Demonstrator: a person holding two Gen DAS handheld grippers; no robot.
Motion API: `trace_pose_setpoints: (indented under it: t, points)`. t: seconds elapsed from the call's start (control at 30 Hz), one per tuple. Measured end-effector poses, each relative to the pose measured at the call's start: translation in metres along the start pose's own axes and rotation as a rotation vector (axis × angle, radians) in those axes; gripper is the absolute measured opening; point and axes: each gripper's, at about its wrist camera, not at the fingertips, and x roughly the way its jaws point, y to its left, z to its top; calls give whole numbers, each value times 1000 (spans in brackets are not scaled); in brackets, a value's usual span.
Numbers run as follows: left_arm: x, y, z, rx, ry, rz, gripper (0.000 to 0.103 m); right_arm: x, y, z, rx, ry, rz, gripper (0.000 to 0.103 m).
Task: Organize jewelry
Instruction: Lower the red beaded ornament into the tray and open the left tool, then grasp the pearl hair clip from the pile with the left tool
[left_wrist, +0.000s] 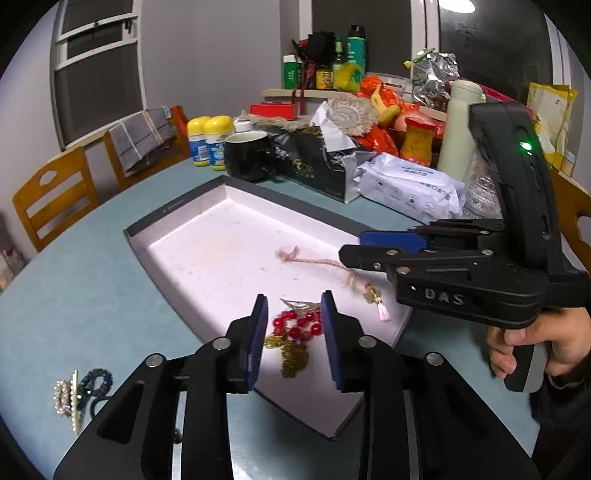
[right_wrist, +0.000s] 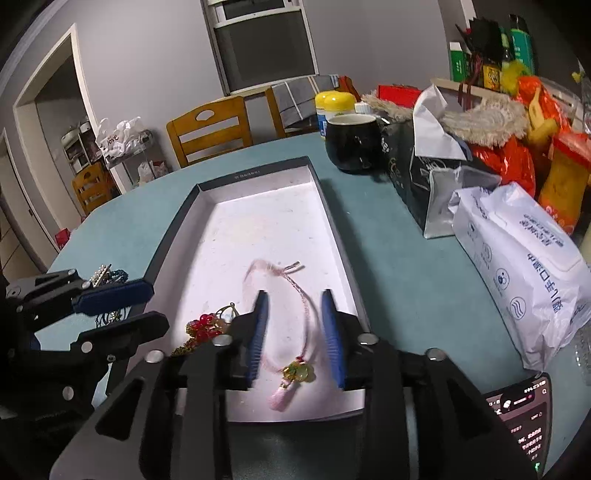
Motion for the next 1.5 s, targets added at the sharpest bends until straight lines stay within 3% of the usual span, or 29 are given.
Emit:
trace_pose_setpoints:
  t: [0.13, 0.17, 0.2, 0.3, 0.37, 0.4, 0.43, 0.53, 0.8, 0.97, 1.1, 1.2, 1.4, 1.47, 1.5]
  points:
    - [-7, 9, -1, -22, -11, 26, 44, -7, 0, 0, -5, -36, 4, 41]
    - [-9, 11, -1, -25, -13, 37, 49, -9, 0, 0, -6, -45, 5, 41]
    - [-13, 13, -1, -26, -20, 53, 61, -12, 0, 0, 2, -65, 22, 43]
    - [-30, 26, -3, -31, -62, 81, 73, -23, 3, 3, 36, -116, 96, 68]
    - [-40, 39, -5, -40, -72, 113, 75, -31, 16, 6, 10, -152, 113, 74]
    - [-44, 45, -6, -46, -74, 139, 83, -35, 24, 8, -13, -169, 115, 81]
    - [-49, 55, -9, -55, -77, 172, 83, -37, 34, 10, -39, -184, 115, 90]
    - [-59, 78, -18, -79, -68, 213, 84, -43, 65, 14, -113, -227, 127, 98]
    - [-77, 143, -64, -160, -6, 317, 84, -37, 119, 23, -171, -306, 171, 98]
    - [-76, 169, -88, -212, 36, 300, 84, -17, 136, 32, -128, -295, 238, 98]
    - [-65, 172, -93, -168, 88, 260, 81, 0, 153, 39, -149, -284, 260, 98]
    - [-58, 169, -92, -144, 116, 232, 73, 7, 158, 39, -154, -284, 285, 98]
    - [-51, 180, -88, -123, 115, 245, 60, 5, 152, 34, -131, -294, 323, 98]
    - [-47, 188, -88, -145, 131, 229, 53, 3, 152, 33, -148, -305, 316, 98]
    - [-46, 190, -87, -152, 137, 219, 45, 3, 152, 32, -160, -303, 310, 98]
